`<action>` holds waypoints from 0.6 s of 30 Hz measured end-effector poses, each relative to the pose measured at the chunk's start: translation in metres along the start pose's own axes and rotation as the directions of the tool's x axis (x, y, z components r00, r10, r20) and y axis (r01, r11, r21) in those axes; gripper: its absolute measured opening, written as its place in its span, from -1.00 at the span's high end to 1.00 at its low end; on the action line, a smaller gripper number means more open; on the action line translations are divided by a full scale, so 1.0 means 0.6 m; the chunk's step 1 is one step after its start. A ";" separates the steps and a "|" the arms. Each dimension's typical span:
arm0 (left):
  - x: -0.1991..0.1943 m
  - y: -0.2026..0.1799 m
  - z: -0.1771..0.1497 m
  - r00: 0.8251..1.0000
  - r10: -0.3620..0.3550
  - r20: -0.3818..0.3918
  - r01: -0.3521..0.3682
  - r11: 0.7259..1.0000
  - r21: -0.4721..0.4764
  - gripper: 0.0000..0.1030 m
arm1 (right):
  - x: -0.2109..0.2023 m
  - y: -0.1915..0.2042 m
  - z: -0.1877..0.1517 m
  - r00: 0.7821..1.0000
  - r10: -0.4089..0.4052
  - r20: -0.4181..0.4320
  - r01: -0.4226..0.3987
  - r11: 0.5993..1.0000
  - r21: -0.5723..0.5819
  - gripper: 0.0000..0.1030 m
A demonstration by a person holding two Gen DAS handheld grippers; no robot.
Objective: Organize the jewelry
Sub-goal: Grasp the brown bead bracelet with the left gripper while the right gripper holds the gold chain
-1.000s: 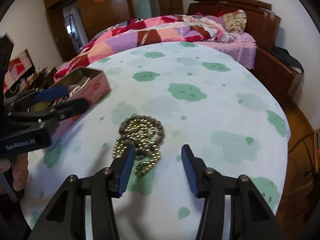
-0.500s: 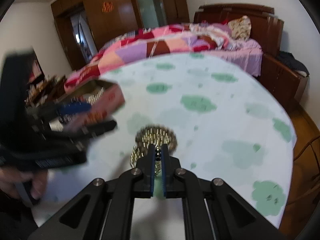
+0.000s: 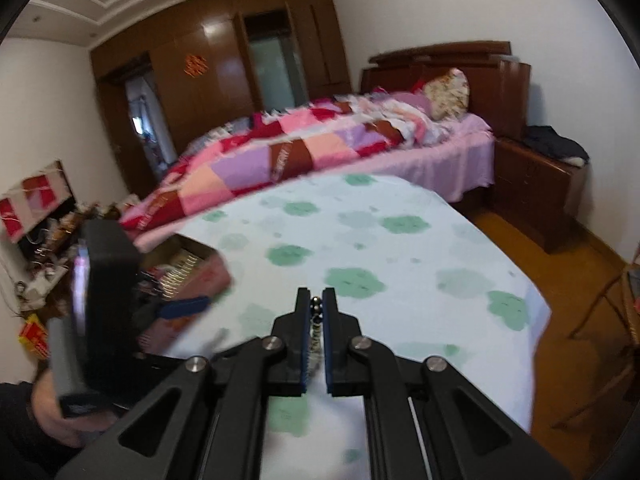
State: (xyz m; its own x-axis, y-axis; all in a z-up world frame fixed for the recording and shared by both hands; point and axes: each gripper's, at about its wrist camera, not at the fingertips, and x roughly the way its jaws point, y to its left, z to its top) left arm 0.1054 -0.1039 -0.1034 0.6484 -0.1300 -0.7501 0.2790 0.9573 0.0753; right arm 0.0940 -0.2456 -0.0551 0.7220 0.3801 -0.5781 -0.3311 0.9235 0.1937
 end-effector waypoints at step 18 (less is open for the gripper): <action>-0.003 0.043 -0.008 1.000 0.028 0.002 -0.028 0.994 -0.107 -0.46 | 0.097 0.033 -0.050 0.974 0.077 -0.213 -0.092 0.994 -0.061 0.49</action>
State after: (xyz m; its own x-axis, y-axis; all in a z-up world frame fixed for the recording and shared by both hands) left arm 0.1081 -0.0775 -0.1035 0.6577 -0.1035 -0.7462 0.1832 0.9828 0.0251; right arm 0.1115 -0.2068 -0.1089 0.5481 0.4302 -0.7173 -0.4322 0.8799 0.1975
